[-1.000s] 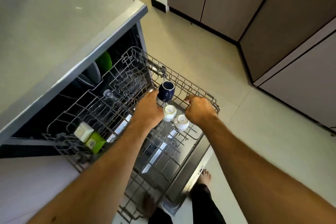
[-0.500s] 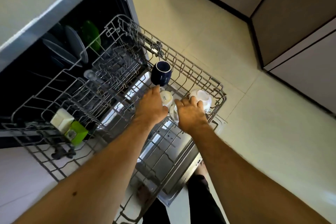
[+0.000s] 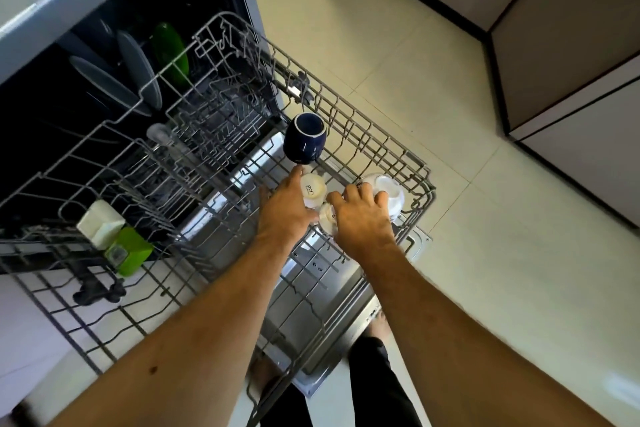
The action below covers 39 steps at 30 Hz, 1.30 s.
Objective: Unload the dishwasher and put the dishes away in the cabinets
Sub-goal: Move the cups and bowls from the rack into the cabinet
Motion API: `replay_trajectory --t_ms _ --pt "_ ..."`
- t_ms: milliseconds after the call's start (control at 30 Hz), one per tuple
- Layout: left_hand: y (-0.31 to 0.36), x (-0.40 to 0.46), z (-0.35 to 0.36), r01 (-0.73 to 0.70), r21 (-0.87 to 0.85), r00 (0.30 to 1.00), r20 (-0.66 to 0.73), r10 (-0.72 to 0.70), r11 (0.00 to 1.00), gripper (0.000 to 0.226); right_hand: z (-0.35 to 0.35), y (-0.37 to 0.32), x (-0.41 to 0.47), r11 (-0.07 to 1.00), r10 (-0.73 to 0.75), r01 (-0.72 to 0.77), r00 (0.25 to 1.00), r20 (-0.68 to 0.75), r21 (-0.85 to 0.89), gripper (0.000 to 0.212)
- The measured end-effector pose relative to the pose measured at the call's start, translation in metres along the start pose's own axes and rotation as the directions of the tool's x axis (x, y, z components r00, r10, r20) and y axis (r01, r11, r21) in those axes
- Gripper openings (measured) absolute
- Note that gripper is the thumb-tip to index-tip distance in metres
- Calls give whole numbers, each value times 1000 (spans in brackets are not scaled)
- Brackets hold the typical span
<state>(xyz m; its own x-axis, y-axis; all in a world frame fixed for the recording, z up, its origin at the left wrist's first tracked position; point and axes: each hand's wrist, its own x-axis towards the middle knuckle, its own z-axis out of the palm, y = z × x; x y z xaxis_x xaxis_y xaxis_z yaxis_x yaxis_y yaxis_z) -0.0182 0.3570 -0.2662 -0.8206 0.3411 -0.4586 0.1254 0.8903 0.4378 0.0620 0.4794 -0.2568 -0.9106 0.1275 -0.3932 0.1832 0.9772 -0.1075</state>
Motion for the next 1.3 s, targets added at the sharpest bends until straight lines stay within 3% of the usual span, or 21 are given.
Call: replay_trajectory --t_ms 233,367,467,667,833,1033,1167,1300 --pt "-11 3 1 -35 -108 999 -31 32 994 82 -7 9 -3 996 -58 54 997 54 76 78" --pt "-7 -9 -4 -59 -249 992 -124 29 967 77 -20 11 -13 974 10 -31 995 95 223 78" --pt "-2 -21 -16 -64 -345 993 -117 25 936 84 -34 9 -20 941 62 -83 995 75 327 79" --pt "7 -55 -51 -78 -436 995 -92 42 897 78 -74 -8 -35 798 212 -229 973 97 557 74" --pt "4 -97 -87 -115 -522 987 -157 37 845 75 -106 -25 -58 631 347 -300 934 85 715 72" --pt "2 -152 -150 -191 -596 968 -244 50 780 72 -170 -65 -94 586 346 -236 938 24 775 69" --pt "2 -190 -198 -299 -568 932 -345 108 767 74 -214 -104 -122 605 358 -148 928 -101 783 68" --pt "-7 -225 -238 -395 -574 900 -398 177 717 95 -249 -138 -151 601 356 -46 909 -215 798 66"
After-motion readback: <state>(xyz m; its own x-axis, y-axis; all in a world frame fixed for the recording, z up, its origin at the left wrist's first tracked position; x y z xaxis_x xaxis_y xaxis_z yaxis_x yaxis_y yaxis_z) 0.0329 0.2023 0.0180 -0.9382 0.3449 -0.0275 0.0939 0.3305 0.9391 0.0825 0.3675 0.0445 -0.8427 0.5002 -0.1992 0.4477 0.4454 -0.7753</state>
